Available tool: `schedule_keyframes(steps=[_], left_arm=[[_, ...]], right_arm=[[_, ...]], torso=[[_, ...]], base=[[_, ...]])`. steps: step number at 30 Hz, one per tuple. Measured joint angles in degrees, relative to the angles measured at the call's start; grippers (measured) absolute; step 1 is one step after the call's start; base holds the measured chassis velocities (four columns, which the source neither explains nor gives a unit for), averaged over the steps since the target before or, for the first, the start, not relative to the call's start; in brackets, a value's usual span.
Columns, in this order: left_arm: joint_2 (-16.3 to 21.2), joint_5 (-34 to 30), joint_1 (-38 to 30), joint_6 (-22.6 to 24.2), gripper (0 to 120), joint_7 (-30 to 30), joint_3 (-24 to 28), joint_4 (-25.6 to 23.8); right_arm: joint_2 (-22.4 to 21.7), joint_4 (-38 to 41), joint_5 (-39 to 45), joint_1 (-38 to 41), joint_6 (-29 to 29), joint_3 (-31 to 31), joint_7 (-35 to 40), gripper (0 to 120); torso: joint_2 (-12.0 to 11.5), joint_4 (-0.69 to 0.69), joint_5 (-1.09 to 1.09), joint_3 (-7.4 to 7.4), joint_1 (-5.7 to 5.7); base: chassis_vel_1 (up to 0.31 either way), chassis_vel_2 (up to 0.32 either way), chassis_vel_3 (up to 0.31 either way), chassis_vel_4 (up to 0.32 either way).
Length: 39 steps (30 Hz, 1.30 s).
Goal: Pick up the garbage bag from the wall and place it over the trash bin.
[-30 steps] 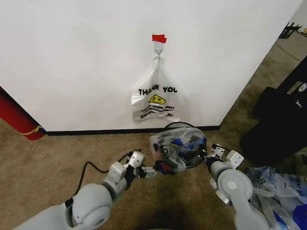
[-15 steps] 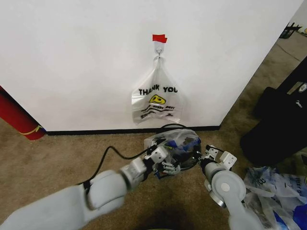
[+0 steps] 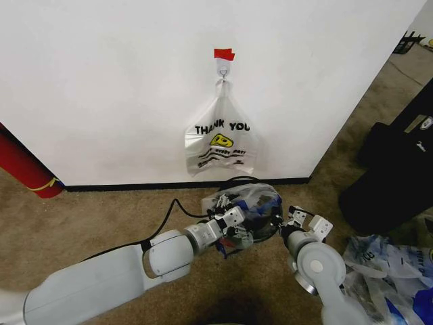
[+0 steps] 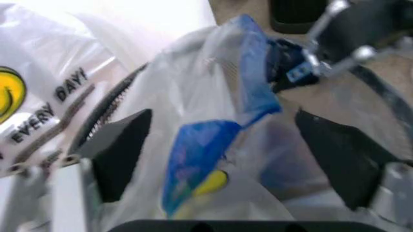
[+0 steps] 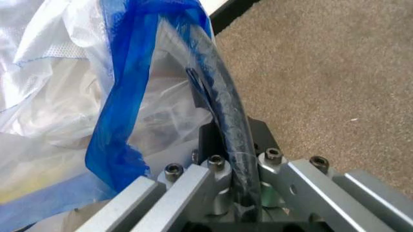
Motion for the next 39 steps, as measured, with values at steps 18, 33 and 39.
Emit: schedule_keyframes(steps=[18, 33, 39], left_arm=[[-0.4, 4.1, 2.3, -0.4, 17, -1.0, 0.5, 1.7], [-1.0, -1.5, 1.5, 0.2, 0, -4.3, -1.9, 0.2], [-1.7, -7.4, 1.3, 0.0, 0, -6.5, -4.0, 0.1]], right_arm=[[0.1, -0.3, -1.5, 0.2, 0.6, -0.7, -1.3, 0], [0.1, 0.0, -1.8, -0.4, 0.5, -1.1, -1.4, 0], [-0.2, 0.4, -3.1, -1.4, 0.5, -1.3, -2.6, 0]], torso=[[0.0, 0.00, -0.01, 0.00, 0.00], [0.0, 0.00, -0.01, 0.00, 0.00], [0.0, 0.00, -0.01, 0.00, 0.00]], base=[[0.000, 0.000, 0.000, 0.000], [0.000, 0.000, 0.000, 0.000], [0.000, 0.000, 0.000, 0.000]])
